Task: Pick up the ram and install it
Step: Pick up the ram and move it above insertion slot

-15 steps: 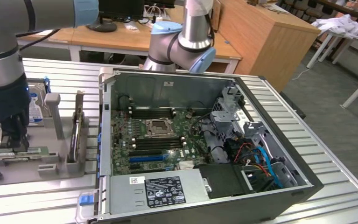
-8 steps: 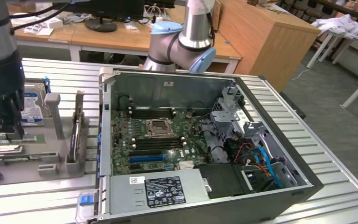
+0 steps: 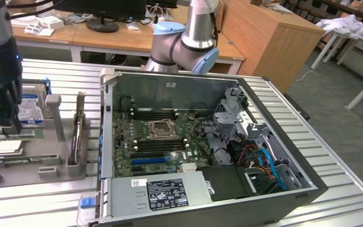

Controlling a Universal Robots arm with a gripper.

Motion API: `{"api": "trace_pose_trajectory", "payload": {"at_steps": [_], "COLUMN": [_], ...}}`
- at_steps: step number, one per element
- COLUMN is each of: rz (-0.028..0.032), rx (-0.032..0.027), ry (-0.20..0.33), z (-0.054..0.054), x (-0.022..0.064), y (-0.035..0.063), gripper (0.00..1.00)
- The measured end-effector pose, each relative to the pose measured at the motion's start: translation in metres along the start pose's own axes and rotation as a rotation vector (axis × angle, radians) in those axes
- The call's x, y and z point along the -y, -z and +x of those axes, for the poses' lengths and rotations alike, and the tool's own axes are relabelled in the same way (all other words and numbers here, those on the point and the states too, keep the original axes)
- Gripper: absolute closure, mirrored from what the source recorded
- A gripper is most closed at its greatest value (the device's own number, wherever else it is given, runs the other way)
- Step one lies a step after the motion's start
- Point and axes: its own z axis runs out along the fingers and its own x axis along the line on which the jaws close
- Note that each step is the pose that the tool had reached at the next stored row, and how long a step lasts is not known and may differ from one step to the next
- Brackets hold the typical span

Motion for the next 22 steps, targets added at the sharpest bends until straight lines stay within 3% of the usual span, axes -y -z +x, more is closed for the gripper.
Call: {"api": "trace_pose_trajectory", "payload": {"at_steps": [22], "rz": [0.0000], "rx": [0.0021], "ry": [0.000], "z": [-0.001], "x": [-0.0012], "y": [0.0509], "gripper": [0.89]}}
